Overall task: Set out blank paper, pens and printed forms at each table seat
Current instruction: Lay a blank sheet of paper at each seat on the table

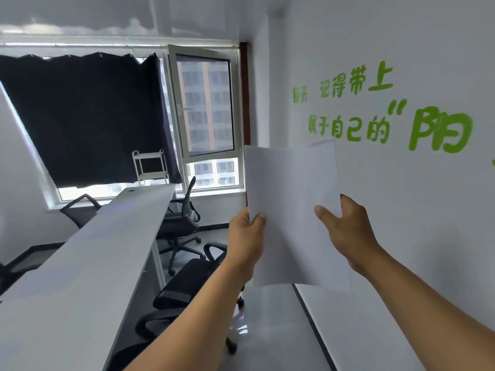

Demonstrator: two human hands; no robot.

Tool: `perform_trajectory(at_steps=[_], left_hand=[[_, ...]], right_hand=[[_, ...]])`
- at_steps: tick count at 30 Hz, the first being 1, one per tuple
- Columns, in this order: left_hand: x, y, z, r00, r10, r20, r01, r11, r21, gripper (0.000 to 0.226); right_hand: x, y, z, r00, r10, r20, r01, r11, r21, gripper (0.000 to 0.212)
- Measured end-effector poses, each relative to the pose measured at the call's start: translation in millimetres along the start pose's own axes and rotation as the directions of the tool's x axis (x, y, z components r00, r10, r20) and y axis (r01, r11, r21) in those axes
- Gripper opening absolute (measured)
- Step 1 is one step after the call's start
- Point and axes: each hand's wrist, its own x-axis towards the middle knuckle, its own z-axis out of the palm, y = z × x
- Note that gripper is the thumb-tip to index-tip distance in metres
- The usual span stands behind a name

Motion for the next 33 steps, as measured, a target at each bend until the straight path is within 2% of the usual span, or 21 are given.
perform_trajectory(at_steps=[6, 11, 13, 17, 23, 27, 28, 33], left_hand=[[114.3, -29.3, -38.5, 0.99, -0.005, -0.141, 0.01, 0.999, 0.031, 0.02], [173.2, -32.8, -81.5, 0.967, -0.001, -0.255, 0.017, 0.998, 0.061, 0.025], [191.6, -37.8, -104.8, 0.947, 0.004, -0.321, 0.021, 0.997, 0.073, 0.025], [219.5, -54.1, -148.2, 0.878, 0.007, -0.478, 0.041, 0.995, 0.089, 0.026], [249.2, -86.9, -198.0, 0.702, -0.043, -0.711, 0.13, 0.989, 0.07, 0.024], [258.5, -110.0, -213.0, 0.529, -0.088, -0.844, 0.16, 0.987, -0.002, 0.024], [258.7, -113.8, -214.2, 0.503, -0.092, -0.86, 0.165, 0.986, -0.01, 0.024], [253.3, -130.1, -219.6, 0.272, -0.107, -0.956, 0.185, 0.981, -0.057, 0.022]], right_hand=[[107.4, 36.4, 90.7, 0.991, 0.004, 0.13, -0.007, 1.0, 0.021, 0.006], [169.9, 48.1, 168.1, 0.971, -0.013, 0.24, -0.005, 0.997, 0.072, 0.01], [189.8, 53.1, 210.2, 0.952, -0.021, 0.306, -0.014, 0.994, 0.111, 0.014], [218.0, 64.2, 289.0, 0.897, -0.05, 0.44, -0.037, 0.982, 0.186, 0.011], [251.9, 96.2, 402.5, 0.755, -0.095, 0.649, -0.107, 0.958, 0.266, 0.013], [267.8, 109.0, 470.2, 0.596, -0.154, 0.788, -0.134, 0.949, 0.287, 0.008], [269.1, 111.1, 479.5, 0.567, -0.165, 0.807, -0.132, 0.949, 0.287, 0.008], [263.9, 112.9, 527.0, 0.345, -0.21, 0.915, -0.155, 0.949, 0.276, 0.006]])
